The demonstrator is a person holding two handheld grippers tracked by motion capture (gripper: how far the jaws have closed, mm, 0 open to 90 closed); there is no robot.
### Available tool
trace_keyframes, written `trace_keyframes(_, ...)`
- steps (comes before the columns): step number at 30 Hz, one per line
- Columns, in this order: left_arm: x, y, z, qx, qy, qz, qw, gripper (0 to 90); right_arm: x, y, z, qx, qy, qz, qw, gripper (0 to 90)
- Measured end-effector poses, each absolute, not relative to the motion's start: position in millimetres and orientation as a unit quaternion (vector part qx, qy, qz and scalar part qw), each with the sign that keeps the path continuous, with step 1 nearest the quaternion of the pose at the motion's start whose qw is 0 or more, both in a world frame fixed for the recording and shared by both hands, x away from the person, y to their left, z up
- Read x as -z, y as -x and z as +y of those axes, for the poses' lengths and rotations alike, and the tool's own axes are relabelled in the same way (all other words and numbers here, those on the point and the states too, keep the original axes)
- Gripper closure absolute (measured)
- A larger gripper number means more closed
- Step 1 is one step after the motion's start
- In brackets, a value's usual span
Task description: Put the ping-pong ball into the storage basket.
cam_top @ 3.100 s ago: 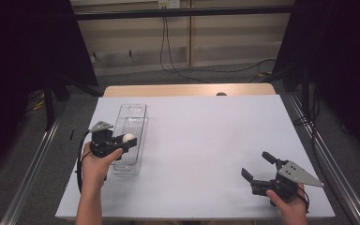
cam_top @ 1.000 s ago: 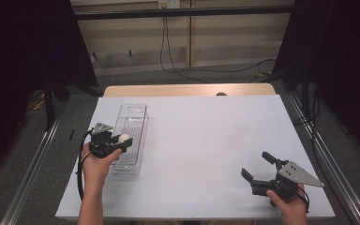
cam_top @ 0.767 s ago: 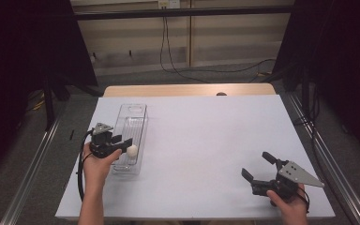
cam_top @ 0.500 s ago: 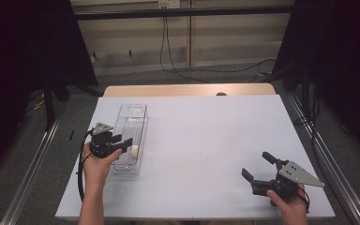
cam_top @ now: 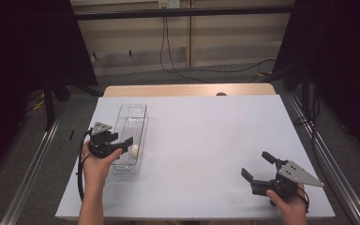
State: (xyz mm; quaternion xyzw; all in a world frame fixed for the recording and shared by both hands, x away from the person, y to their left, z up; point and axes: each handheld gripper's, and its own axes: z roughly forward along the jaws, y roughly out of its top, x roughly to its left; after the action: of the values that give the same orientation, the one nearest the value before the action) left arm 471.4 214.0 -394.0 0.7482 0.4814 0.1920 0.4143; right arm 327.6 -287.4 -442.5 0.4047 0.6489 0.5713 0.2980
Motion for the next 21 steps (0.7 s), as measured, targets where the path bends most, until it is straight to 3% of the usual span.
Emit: trace_keyframes(21, 391.0, -468.4, 208.6, -0.197, -0.735, 0.466, 0.451, 10.2, 441.4, -326.5, -289.6, -0.573, -0.408, 0.646, 0.298, 2.6)
